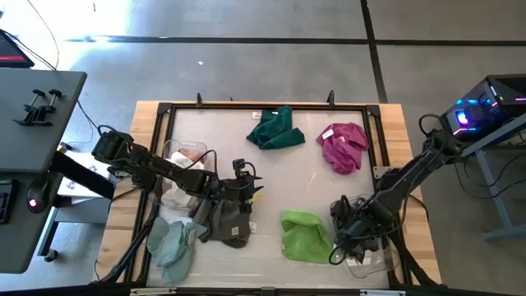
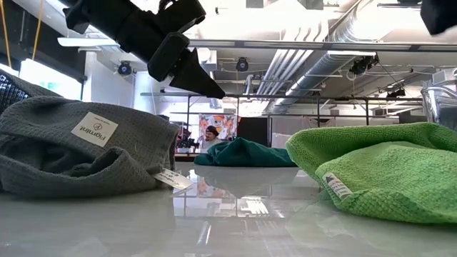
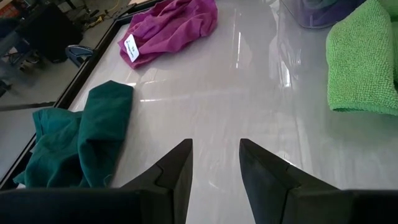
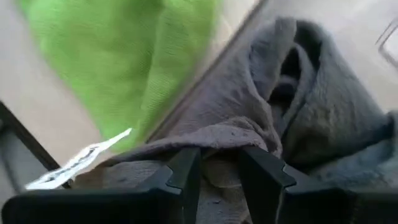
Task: Sort towels by color in basket
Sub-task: Put the gray towel into the right transparent bin
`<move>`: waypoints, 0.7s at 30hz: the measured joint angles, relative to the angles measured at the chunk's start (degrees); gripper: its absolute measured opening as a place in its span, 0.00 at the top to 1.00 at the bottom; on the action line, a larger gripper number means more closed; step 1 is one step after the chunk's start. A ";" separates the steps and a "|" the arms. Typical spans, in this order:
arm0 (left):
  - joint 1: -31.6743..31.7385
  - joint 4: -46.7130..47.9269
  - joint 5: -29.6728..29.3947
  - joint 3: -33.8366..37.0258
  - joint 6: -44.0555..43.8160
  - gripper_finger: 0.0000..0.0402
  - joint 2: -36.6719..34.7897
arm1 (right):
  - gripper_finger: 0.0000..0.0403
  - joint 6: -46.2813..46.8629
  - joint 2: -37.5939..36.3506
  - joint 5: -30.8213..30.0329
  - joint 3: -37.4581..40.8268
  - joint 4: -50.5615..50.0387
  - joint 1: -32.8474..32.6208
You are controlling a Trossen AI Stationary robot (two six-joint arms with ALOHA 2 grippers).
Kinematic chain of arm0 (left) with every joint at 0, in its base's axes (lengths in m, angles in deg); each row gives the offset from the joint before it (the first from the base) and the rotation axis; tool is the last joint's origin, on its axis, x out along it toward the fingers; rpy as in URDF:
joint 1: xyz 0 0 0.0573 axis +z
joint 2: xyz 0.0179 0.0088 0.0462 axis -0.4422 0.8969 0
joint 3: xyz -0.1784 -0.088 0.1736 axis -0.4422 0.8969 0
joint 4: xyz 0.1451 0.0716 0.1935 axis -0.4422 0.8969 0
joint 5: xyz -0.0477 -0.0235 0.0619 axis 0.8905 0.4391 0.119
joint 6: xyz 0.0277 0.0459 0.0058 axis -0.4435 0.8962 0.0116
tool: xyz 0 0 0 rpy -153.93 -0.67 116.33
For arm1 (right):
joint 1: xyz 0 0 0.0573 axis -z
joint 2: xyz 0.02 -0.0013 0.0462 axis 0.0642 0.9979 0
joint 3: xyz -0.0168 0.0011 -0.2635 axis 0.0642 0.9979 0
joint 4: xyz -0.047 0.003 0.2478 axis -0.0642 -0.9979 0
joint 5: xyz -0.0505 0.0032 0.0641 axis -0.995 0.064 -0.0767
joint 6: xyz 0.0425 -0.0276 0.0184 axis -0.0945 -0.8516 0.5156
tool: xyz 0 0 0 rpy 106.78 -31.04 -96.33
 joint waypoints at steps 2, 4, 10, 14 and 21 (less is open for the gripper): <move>-0.01 0.00 0.02 0.00 0.00 0.70 0.00 | 0.76 1.59 -0.01 1.93 2.40 1.67 0.00; 0.01 0.00 0.00 0.00 0.00 0.70 0.00 | 0.76 3.30 -0.03 4.23 5.20 4.02 0.04; -0.01 0.05 0.00 0.00 0.00 0.70 0.00 | 0.76 16.00 -0.21 7.02 11.49 6.96 -0.64; -0.01 0.04 0.00 0.00 0.00 0.70 0.00 | 0.76 26.37 -0.18 8.42 12.28 7.45 -1.68; -0.01 0.04 0.00 0.00 0.00 0.70 0.00 | 0.76 27.08 0.10 8.46 6.43 4.67 -3.12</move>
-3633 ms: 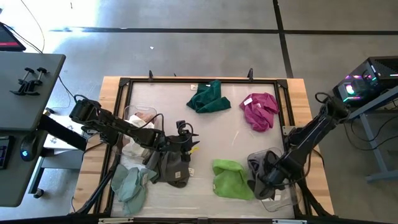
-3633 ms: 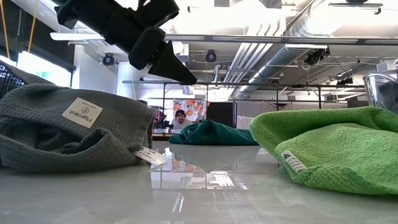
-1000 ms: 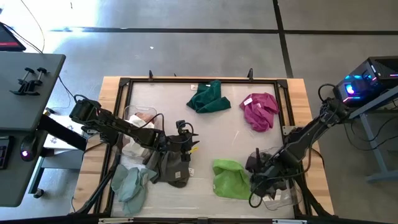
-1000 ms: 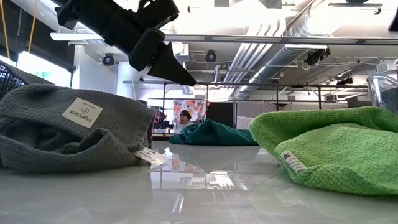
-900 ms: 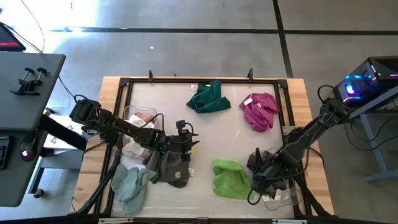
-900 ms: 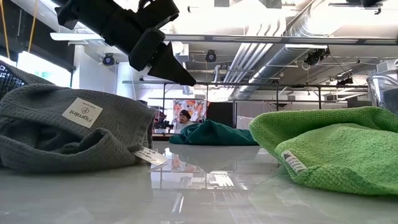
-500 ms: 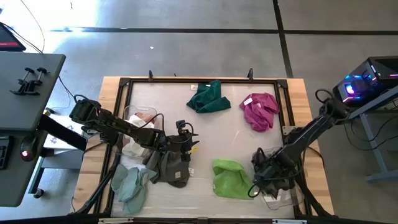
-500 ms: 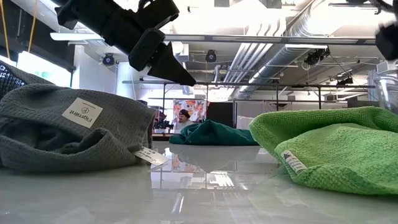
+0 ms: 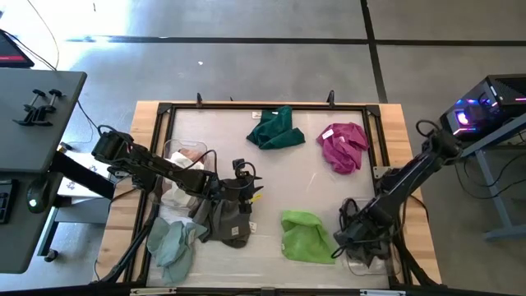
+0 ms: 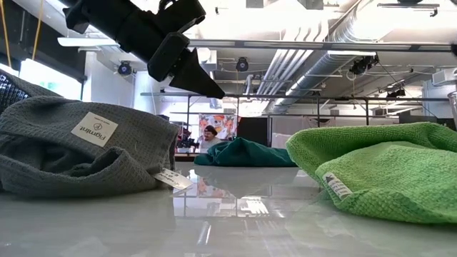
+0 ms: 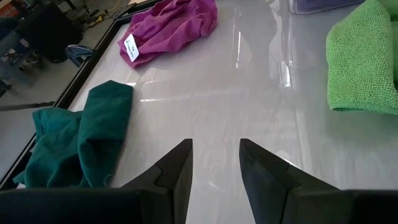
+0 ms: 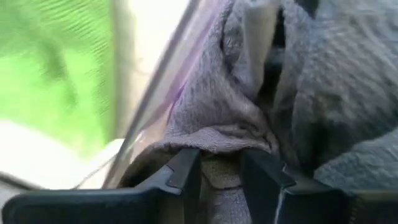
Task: Sort towels by color in basket
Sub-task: Put the gray towel into the right transparent bin, then put the pink towel into the right transparent bin
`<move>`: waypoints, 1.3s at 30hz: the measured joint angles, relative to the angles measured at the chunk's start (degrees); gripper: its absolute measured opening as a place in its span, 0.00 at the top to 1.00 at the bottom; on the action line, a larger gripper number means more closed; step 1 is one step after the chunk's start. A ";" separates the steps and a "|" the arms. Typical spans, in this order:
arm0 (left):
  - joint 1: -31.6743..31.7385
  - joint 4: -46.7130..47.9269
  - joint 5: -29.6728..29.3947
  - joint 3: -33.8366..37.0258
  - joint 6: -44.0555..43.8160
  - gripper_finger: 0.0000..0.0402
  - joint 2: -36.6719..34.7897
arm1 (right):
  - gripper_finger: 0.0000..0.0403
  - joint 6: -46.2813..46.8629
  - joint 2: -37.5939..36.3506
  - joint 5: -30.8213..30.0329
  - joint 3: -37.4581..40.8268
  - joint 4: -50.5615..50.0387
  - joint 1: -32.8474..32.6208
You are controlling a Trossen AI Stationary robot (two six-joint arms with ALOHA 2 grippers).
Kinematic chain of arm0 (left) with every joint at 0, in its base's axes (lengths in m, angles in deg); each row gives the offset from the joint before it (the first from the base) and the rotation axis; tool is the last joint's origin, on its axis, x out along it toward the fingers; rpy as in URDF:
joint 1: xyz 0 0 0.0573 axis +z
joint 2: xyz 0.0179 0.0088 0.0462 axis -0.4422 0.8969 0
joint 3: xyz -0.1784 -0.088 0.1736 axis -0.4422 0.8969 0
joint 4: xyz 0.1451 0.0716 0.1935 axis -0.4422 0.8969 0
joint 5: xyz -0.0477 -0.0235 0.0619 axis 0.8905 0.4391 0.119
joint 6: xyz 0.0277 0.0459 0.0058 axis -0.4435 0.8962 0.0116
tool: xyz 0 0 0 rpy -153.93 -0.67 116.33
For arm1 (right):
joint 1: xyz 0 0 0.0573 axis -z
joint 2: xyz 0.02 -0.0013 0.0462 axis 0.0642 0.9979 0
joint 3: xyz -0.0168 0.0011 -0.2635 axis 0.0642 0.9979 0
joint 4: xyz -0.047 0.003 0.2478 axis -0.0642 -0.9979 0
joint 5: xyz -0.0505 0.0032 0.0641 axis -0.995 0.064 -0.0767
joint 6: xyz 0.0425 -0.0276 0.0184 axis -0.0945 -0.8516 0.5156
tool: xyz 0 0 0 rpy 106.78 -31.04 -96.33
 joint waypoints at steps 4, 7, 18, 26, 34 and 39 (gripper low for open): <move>0.00 0.00 0.00 0.00 0.00 0.70 0.00 | 0.76 -0.19 0.00 -0.76 -4.58 -8.35 -1.02; 0.00 0.00 0.00 0.00 0.00 0.70 0.00 | 0.76 -2.07 0.00 -4.33 -8.99 -14.12 -2.29; 0.00 -0.09 0.00 0.00 0.00 0.70 0.00 | 0.76 -17.70 -0.06 -31.65 -18.78 -28.44 -1.86; 0.00 -0.17 0.00 0.00 1.24 0.70 0.00 | 0.64 -32.59 -0.07 -32.25 -13.33 -29.57 12.65; 0.00 -0.94 0.00 0.00 0.93 0.70 0.00 | 0.41 -53.07 -0.43 -32.22 -4.59 -22.03 30.41; -0.04 -0.92 0.00 0.00 -0.14 0.70 0.00 | 0.33 -63.21 -4.91 -33.43 3.76 -12.29 41.51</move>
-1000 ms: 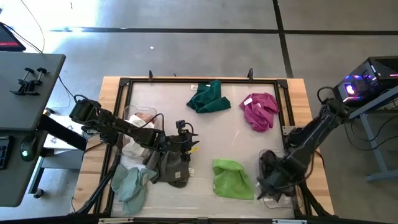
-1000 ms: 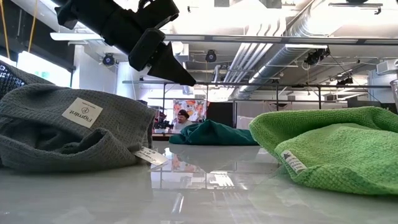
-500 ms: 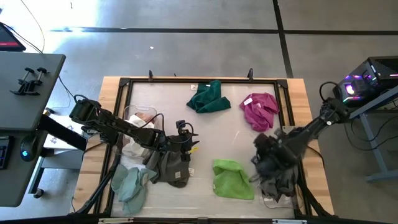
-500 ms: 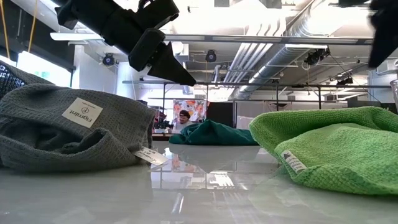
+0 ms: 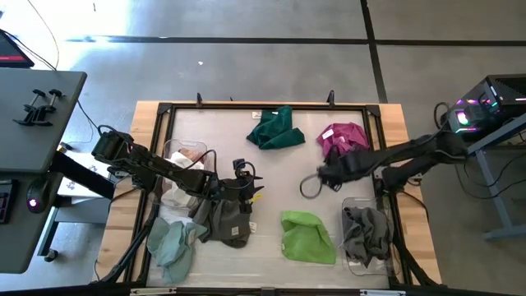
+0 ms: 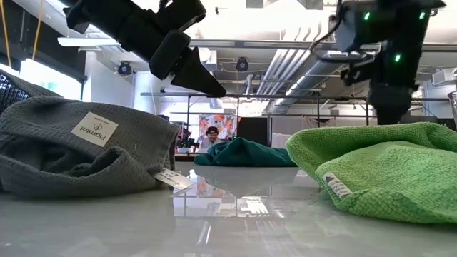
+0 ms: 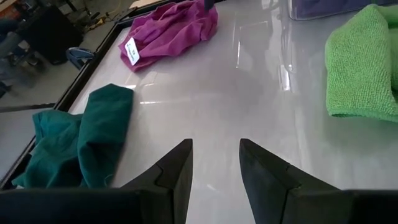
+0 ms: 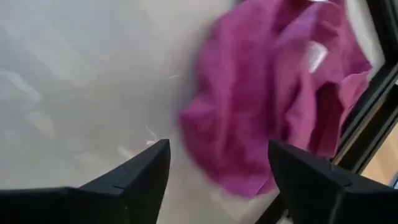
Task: Sort towels by color in basket
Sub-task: Put the pink towel into the right transparent bin
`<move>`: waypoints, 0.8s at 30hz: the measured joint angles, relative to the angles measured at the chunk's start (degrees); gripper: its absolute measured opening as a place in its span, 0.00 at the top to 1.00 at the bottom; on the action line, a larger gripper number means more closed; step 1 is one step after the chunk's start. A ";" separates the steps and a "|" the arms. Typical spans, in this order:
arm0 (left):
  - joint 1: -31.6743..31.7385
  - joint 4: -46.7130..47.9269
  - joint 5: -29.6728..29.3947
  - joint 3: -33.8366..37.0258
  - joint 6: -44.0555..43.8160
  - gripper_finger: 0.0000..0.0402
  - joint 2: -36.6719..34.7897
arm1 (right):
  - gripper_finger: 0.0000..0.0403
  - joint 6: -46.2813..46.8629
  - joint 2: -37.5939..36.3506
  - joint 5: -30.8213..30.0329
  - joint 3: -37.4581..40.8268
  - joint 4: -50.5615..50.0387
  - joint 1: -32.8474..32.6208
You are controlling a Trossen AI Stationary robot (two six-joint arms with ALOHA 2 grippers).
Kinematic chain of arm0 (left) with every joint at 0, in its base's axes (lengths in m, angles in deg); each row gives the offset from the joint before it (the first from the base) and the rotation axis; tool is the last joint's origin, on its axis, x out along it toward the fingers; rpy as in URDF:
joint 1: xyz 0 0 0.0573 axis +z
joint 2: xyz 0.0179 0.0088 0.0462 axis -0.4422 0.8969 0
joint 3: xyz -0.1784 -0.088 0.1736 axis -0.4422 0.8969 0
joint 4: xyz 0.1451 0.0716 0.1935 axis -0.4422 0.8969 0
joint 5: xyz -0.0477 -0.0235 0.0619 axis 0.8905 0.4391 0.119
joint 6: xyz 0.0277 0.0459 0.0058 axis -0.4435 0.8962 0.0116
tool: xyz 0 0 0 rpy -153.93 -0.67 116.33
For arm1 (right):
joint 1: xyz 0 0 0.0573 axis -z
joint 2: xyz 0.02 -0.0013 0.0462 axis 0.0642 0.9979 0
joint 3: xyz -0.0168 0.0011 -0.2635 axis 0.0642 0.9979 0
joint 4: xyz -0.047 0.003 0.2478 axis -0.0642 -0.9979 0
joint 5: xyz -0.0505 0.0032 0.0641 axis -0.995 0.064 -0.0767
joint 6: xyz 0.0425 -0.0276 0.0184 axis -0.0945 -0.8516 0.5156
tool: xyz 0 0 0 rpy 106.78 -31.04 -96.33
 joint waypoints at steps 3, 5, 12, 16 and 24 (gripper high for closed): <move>0.00 0.34 0.00 0.00 -0.92 0.70 0.00 | 0.32 -1.83 -3.98 -3.25 3.95 5.23 6.01; 0.00 0.35 0.00 0.00 -1.39 0.70 0.00 | 0.32 -2.13 -6.44 -3.78 6.15 8.24 9.99; 0.00 -0.19 0.00 0.00 -2.42 0.70 0.00 | 0.32 -11.29 -7.79 -0.03 12.94 21.44 24.94; -0.02 -0.78 0.00 0.00 -3.08 0.70 0.00 | 0.32 -17.67 -5.69 6.99 15.96 31.83 31.47; -0.02 -1.33 0.00 0.00 -2.95 0.70 0.00 | 0.51 -22.37 0.73 13.55 16.17 34.33 34.94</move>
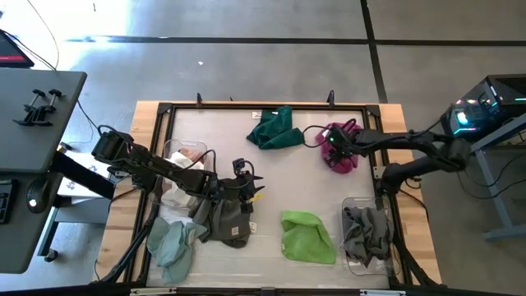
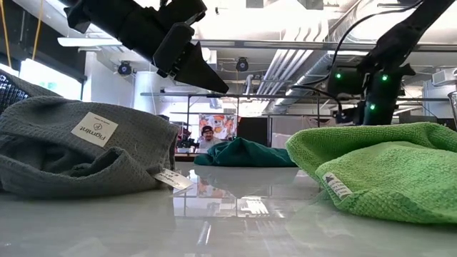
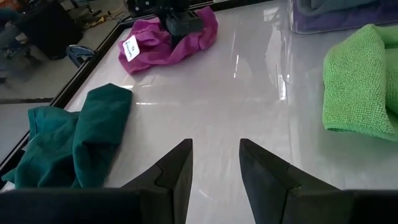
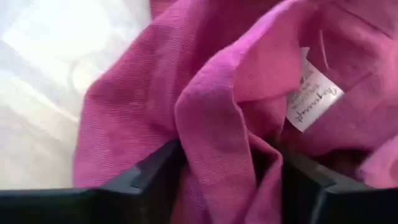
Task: Sort towels by color in basket
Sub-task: Put the pink towel into the right transparent bin
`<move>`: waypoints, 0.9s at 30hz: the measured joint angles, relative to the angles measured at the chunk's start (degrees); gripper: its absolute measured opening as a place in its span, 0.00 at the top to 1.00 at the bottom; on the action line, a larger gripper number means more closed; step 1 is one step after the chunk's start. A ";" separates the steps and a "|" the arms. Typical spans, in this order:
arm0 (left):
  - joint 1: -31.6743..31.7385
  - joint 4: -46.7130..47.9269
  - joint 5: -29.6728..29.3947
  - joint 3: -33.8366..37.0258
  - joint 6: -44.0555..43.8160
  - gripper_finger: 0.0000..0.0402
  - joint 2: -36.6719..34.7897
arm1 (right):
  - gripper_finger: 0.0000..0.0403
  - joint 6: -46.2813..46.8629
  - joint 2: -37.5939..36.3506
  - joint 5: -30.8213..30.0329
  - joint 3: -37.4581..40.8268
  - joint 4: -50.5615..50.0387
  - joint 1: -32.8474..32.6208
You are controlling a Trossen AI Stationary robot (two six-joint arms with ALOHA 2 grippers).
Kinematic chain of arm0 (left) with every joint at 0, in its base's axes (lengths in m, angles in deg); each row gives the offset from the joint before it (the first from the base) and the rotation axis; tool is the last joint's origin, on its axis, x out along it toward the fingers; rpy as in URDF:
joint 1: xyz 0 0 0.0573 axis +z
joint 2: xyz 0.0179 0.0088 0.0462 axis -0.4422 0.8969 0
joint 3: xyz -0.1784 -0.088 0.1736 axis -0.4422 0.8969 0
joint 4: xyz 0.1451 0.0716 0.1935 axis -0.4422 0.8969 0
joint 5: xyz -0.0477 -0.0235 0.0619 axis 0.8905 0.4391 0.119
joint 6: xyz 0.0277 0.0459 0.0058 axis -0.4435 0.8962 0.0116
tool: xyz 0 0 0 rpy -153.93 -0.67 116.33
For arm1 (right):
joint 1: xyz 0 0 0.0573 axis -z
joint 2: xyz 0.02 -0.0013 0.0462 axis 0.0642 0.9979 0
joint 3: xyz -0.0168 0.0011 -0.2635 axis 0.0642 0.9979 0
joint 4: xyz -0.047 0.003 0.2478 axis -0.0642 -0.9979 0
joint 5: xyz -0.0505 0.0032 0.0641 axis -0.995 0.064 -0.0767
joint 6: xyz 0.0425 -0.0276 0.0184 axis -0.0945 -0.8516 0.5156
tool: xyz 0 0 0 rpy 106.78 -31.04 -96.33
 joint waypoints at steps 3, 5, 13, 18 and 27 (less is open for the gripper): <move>-0.30 -0.04 -0.02 0.00 0.15 0.70 0.00 | 0.68 -0.23 1.14 1.80 -0.07 0.23 -1.64; -0.97 -0.03 -0.02 0.00 0.98 0.70 0.00 | 0.81 0.82 1.12 1.44 0.01 0.30 -4.51; -3.67 -0.71 -0.83 0.00 2.67 0.78 0.00 | 0.92 9.75 -2.40 0.08 0.52 6.65 -23.60; -4.25 -3.73 0.07 0.00 2.82 0.82 0.00 | 0.97 7.84 -2.99 -0.37 0.48 17.46 -34.14; -3.19 -12.56 16.36 0.00 11.97 0.83 0.56 | 0.96 1.41 -2.94 -0.86 0.42 39.17 -39.47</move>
